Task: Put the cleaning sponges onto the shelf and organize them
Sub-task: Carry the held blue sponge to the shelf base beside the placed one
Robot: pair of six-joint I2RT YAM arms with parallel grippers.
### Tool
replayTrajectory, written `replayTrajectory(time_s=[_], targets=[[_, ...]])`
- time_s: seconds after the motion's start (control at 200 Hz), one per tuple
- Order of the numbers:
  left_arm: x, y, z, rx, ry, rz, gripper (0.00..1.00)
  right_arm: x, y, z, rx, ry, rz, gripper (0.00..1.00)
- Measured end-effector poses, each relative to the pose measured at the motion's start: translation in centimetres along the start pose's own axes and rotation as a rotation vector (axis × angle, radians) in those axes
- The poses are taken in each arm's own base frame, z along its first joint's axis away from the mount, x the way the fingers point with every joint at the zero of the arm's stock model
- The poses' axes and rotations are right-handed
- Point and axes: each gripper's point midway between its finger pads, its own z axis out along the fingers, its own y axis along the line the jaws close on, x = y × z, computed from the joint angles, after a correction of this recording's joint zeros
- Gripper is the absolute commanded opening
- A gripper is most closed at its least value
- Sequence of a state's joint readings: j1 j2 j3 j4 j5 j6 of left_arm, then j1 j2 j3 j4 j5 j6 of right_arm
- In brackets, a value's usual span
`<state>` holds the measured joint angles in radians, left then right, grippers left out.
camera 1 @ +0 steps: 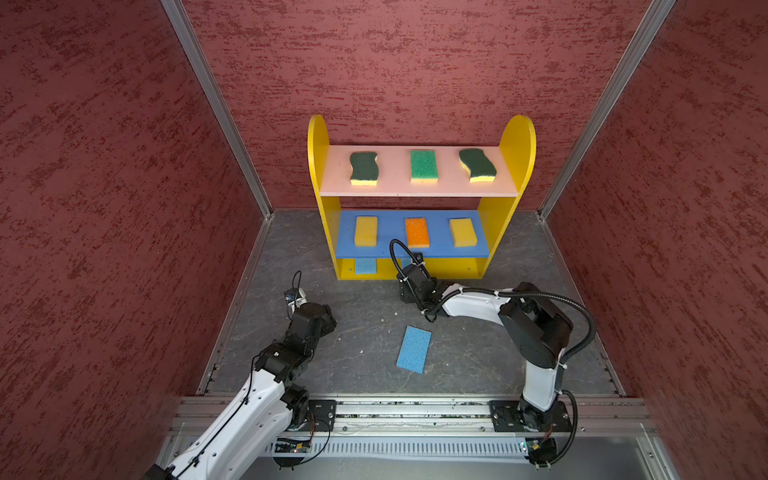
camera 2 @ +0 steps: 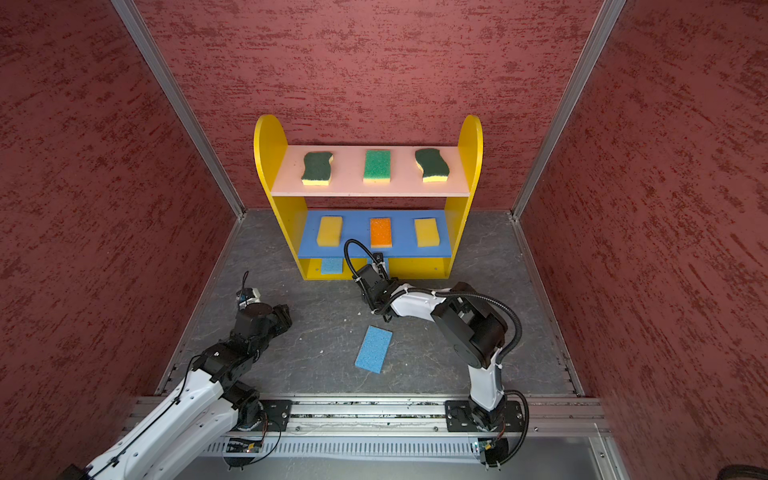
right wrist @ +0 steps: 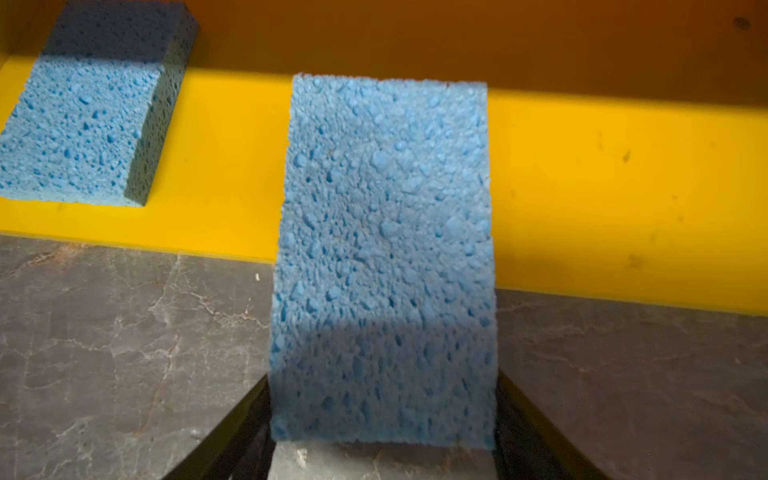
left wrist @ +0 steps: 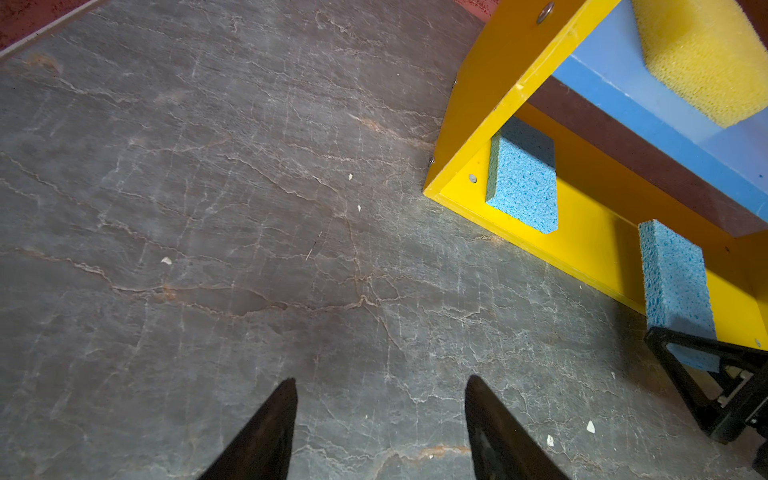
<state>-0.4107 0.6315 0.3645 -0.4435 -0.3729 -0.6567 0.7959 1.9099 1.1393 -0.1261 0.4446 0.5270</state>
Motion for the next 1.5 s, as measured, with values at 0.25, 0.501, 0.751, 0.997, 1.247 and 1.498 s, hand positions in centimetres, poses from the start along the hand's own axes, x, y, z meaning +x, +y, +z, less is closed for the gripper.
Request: replayTrajectory(time_s=[0.25,0.501,0.751,0.997,1.247,1.498], targets=[[0.0,0.0,0.0,-0.001,-0.003,-0.001,0.65,-0.1,-0.9,0.4,0.015,-0.072,0.032,0.76],[0.0,0.0,0.1,0.001,-0.006,-0.002,0.65,-0.5,-0.9,0.5,0.006,-0.123,0.05,0.76],[0.0,0.0,0.2,-0.003,-0.006,-0.001,0.65,-0.7,-0.6,1.1,-0.013,-0.166,0.056,0.77],[0.0,0.1,0.3,-0.01,-0.006,0.001,0.65,0.6,-0.7,2.4,-0.001,-0.149,0.038,0.77],[0.0,0.0,0.5,-0.012,-0.006,0.002,0.65,0.9,-0.7,3.0,0.005,-0.147,0.034,0.77],[0.0,0.0,0.6,-0.013,-0.007,0.002,0.65,0.1,-0.2,3.1,-0.006,-0.175,0.037,0.77]])
